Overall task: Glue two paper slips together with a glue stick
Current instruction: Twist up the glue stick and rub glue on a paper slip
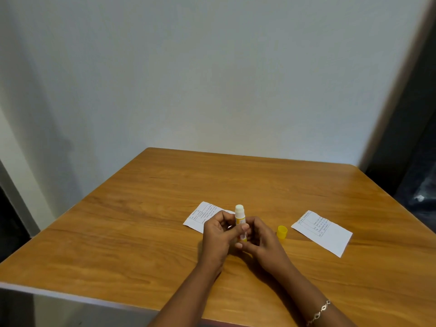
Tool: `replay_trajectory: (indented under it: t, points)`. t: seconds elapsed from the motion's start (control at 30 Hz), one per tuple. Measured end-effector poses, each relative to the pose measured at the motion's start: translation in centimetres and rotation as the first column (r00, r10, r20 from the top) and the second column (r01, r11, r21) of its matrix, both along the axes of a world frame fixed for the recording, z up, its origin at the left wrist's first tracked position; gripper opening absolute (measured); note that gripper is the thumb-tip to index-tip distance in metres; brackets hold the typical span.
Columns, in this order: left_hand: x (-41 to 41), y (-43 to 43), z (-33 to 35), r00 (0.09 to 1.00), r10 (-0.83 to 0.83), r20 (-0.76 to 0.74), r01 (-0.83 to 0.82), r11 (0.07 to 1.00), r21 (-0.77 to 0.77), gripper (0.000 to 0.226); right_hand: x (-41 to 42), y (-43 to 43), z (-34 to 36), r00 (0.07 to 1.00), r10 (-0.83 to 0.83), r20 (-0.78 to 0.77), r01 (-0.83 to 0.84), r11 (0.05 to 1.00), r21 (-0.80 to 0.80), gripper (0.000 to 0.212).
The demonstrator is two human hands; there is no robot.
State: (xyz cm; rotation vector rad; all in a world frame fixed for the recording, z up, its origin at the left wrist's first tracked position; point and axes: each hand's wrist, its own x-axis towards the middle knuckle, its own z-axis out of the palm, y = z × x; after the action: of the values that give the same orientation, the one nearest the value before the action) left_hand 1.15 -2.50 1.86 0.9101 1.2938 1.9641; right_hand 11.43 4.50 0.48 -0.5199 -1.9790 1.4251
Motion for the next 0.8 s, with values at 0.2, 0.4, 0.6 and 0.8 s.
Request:
replay_trajectory:
  t: [0.2, 0.4, 0.6, 0.8]
  points:
    - [-0.22, -0.02, 0.01, 1.0, 0.01, -0.029, -0.01, 1.0, -0.002, 0.016, 0.08, 0.36, -0.22, 0.998, 0.054, -0.031, -0.057, 0.994, -0.096, 0.043]
    - [-0.05, 0.15, -0.08, 0.998, 0.034, -0.05, -0.034, 0.999, -0.007, 0.022, -0.2, -0.06, -0.1, 1.0, 0.019, 0.008, -0.019, 1.0, -0.014, 0.048]
    - [0.11, 0.05, -0.15, 0.999, -0.015, -0.04, 0.015, 1.0, -0.005, 0.014, -0.09, 0.51, -0.58, 0.998, 0.021, -0.058, -0.028, 0.991, -0.13, 0.041]
    - [0.1, 0.13, -0.06, 0.999, 0.014, -0.052, -0.014, 1.0, -0.002, 0.016, -0.02, 0.34, -0.33, 0.999, 0.036, -0.003, -0.036, 0.996, -0.078, 0.051]
